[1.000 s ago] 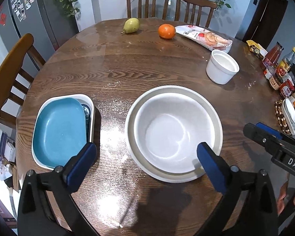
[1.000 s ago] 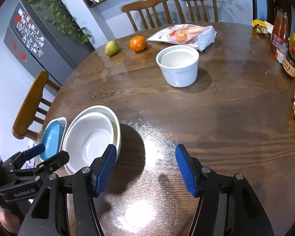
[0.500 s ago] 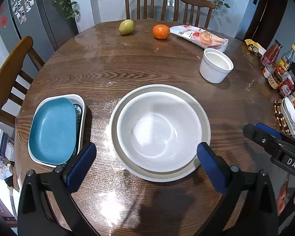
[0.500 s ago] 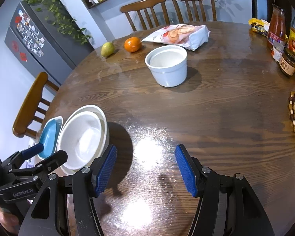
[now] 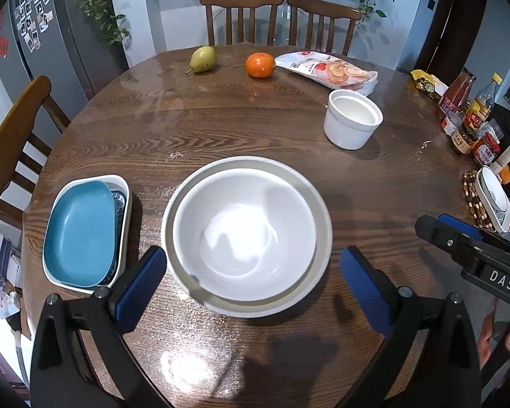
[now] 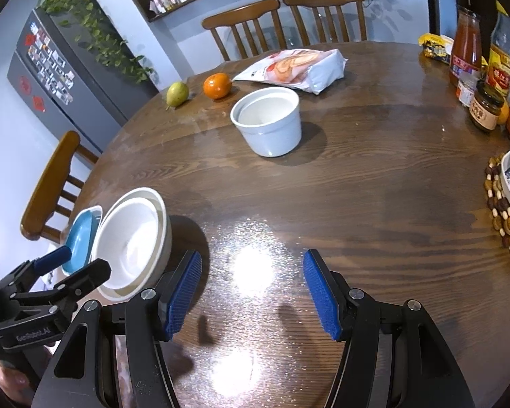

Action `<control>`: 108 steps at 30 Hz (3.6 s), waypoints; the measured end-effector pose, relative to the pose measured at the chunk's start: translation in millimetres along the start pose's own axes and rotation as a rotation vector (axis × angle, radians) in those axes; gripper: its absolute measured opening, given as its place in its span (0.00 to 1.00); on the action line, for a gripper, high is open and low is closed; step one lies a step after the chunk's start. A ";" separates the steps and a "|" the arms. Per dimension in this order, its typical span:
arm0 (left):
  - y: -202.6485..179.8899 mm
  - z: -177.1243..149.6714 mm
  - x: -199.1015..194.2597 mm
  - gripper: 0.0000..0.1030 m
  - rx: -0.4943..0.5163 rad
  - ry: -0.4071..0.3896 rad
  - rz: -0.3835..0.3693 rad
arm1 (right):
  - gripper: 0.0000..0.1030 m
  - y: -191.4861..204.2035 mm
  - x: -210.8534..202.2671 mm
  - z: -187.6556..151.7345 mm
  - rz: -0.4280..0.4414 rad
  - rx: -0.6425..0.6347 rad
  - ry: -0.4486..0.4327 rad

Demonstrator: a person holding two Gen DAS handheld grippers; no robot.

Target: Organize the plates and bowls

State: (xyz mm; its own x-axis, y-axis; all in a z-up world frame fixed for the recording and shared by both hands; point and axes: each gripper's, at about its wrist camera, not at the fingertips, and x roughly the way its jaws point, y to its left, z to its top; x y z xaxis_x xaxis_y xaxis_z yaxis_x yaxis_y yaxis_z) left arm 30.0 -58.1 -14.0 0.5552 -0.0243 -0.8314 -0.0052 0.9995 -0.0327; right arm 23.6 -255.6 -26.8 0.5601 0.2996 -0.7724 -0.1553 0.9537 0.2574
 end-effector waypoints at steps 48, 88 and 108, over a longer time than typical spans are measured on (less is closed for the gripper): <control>-24.5 60.5 37.7 0.99 -0.031 0.003 0.058 | 0.21 -47.5 117.5 139.6 0.024 0.027 0.142; -149.9 -14.1 76.6 0.26 0.285 0.267 -0.243 | 0.13 -73.8 10.2 -15.3 0.025 0.062 0.129; -145.9 -26.1 66.9 0.12 0.291 0.142 -0.198 | 0.13 -61.7 0.4 -33.3 0.002 0.054 0.070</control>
State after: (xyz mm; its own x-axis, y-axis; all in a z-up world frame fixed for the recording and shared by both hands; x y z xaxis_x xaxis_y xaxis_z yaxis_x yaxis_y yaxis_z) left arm 46.1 -206.2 -79.3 0.4013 -0.1998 -0.8939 0.3383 0.9392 -0.0581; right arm 6.3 -313.6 -62.3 0.5010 0.3044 -0.8102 -0.1112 0.9510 0.2886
